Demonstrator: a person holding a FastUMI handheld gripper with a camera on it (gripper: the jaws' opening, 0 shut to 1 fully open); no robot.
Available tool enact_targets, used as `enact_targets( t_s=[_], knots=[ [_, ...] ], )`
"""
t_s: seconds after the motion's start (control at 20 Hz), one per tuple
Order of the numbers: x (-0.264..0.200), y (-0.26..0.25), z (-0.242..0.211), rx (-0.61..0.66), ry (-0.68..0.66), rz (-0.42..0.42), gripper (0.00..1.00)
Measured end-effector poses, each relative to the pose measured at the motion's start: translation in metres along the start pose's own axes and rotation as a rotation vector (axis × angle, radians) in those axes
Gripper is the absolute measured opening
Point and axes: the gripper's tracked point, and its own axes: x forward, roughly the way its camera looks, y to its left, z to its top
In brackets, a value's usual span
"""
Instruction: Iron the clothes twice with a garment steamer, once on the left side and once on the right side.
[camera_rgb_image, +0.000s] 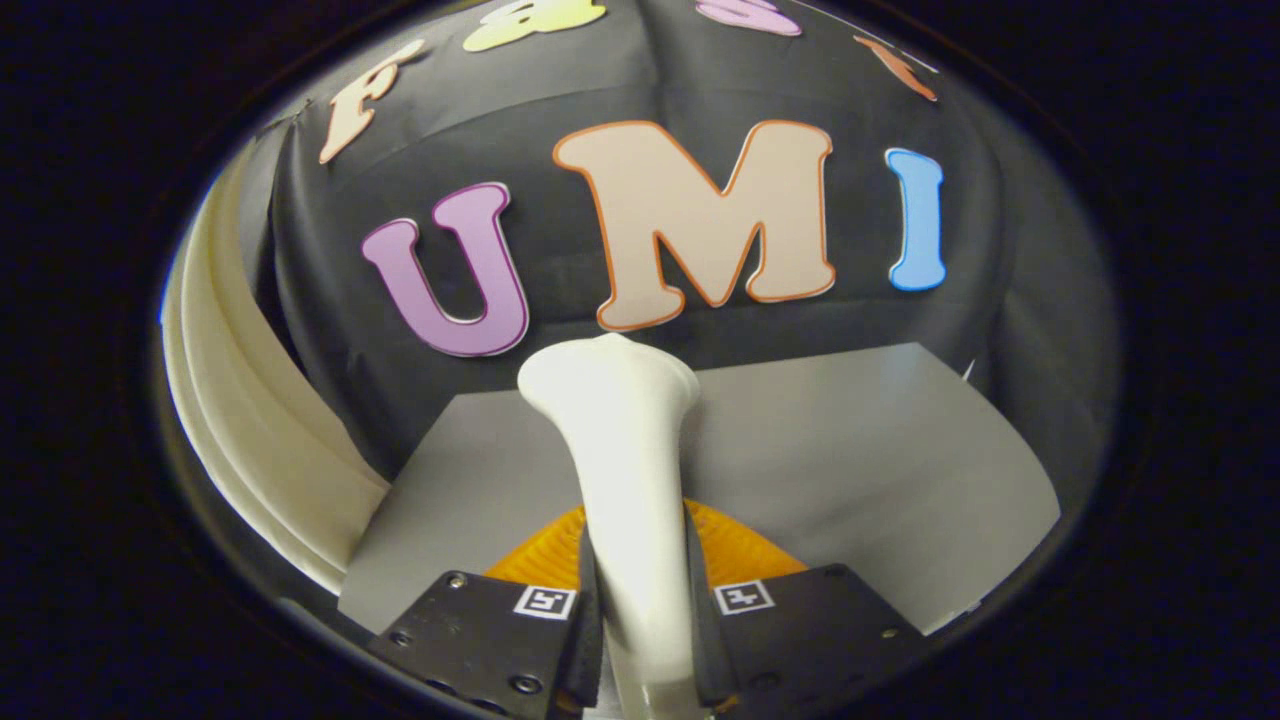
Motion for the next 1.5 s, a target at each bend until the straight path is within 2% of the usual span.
enact_targets(
  t_s=[0.1, 0.3, 0.6, 1.15, 1.3, 1.5],
  knots=[
    [-0.013, 0.0, -0.001, 0.04, -0.032, -0.004, 0.36],
    [-0.043, 0.012, -0.013, 0.015, -0.089, 0.009, 0.36],
    [-0.116, 0.047, -0.013, 0.005, -0.225, -0.048, 0.36],
    [-0.245, 0.198, -0.021, -0.002, -0.386, 0.024, 0.35],
    [-0.265, 0.237, -0.029, 0.007, -0.425, 0.052, 0.35],
    [-0.276, 0.29, -0.048, 0.06, -0.426, 0.146, 0.35]
  ],
)
